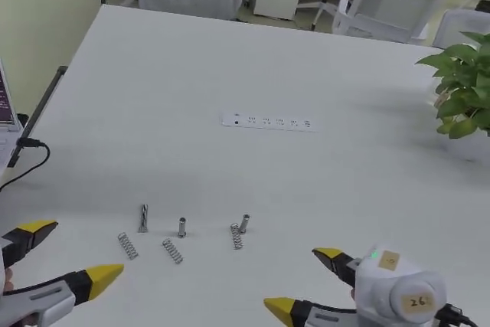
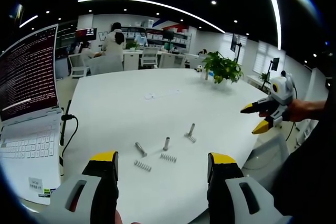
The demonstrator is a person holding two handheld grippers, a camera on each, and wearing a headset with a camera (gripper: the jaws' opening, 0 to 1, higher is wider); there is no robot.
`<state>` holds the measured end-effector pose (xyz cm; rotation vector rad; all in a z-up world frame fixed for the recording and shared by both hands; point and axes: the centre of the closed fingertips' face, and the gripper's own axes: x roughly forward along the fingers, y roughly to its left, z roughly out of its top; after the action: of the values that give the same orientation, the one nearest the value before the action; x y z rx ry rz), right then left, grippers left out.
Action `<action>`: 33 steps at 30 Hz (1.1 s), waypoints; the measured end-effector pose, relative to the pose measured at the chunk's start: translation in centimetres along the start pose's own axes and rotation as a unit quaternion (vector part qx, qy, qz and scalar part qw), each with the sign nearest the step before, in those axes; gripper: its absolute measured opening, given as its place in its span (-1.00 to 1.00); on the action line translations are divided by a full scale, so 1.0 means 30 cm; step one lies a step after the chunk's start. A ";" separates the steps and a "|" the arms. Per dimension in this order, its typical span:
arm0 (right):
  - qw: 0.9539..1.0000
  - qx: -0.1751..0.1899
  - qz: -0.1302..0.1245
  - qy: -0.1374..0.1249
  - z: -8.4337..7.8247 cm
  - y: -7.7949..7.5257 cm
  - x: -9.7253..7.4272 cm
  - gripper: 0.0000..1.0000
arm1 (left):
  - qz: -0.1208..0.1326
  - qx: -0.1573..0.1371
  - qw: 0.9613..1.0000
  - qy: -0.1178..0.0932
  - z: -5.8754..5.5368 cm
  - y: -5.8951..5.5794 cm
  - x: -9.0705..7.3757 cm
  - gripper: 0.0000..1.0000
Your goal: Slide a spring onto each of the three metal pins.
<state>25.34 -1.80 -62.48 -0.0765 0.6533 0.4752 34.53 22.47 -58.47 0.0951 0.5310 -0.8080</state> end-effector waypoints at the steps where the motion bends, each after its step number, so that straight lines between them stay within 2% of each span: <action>1: 1.000 0.000 -0.001 0.000 -0.001 -0.001 -0.001 0.33 | -0.001 0.000 1.000 0.000 0.001 0.000 0.004 0.30; 10: 1.000 0.006 -0.006 -0.001 -0.007 0.000 -0.007 0.32 | -0.011 0.001 1.000 0.005 0.005 0.004 0.056 0.25; 14: 1.000 0.015 -0.008 -0.003 -0.018 0.002 -0.012 0.31 | -0.014 0.019 0.999 0.022 -0.011 0.004 0.083 0.24; 22: 1.000 0.020 -0.006 0.006 -0.047 -0.004 -0.026 0.30 | -0.016 0.012 0.999 0.025 -0.011 0.018 0.134 0.22; 33: 1.000 0.020 -0.002 0.015 -0.047 -0.028 -0.025 0.28 | -0.010 -0.017 1.000 0.019 0.008 0.080 0.226 0.20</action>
<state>24.40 -3.16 -63.23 -0.0464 0.6917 0.4580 40.18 19.57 -61.84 0.0732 0.5818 -0.8167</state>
